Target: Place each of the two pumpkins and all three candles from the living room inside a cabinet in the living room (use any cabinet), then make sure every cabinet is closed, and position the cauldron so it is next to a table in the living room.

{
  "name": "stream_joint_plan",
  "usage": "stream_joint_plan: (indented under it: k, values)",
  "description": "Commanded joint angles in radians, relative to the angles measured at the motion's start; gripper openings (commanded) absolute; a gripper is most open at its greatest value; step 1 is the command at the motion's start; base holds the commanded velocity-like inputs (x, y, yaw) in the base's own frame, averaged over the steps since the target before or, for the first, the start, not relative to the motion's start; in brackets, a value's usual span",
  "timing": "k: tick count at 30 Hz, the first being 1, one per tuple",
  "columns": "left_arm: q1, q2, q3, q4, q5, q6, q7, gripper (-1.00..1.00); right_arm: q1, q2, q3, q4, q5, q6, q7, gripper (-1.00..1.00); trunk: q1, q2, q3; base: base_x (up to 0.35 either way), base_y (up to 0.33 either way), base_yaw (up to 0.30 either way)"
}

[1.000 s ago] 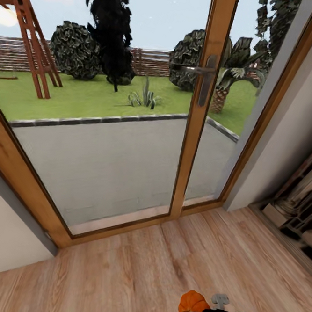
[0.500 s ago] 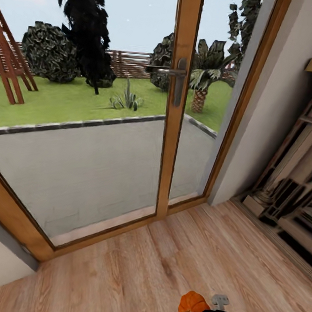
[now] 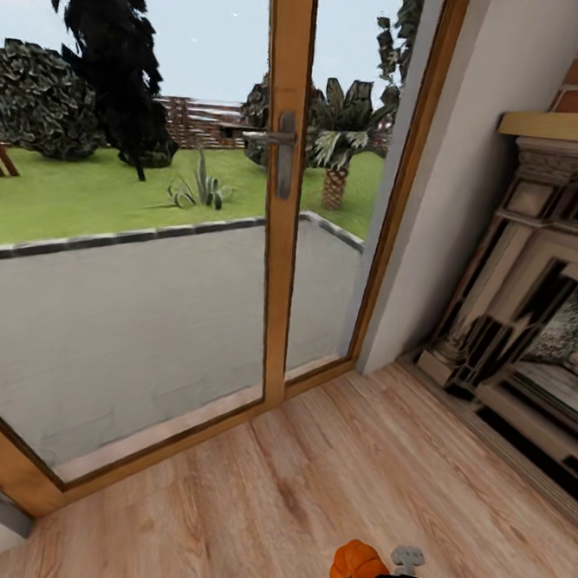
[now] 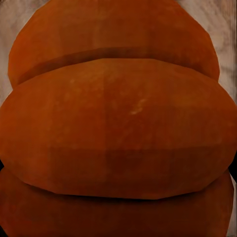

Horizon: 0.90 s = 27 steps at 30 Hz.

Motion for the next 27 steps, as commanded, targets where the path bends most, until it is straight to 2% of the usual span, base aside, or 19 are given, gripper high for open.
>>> stream_joint_plan:
  k: [1,27]
  values:
    - [0.0,0.0,0.0,0.0,0.0,0.0,0.0,1.0,0.0,0.0,-0.001,0.0,0.0,0.0,0.0,-1.0,0.0,0.0,0.001,0.0,0.0,-0.248]
    - [0.0,0.0,0.0,0.0,0.0,0.0,0.0,1.0,0.0,-0.002,-0.001,0.011,-0.002,0.001,-0.006,-1.0,0.0,0.0,0.027,0.0,0.0,-0.256]
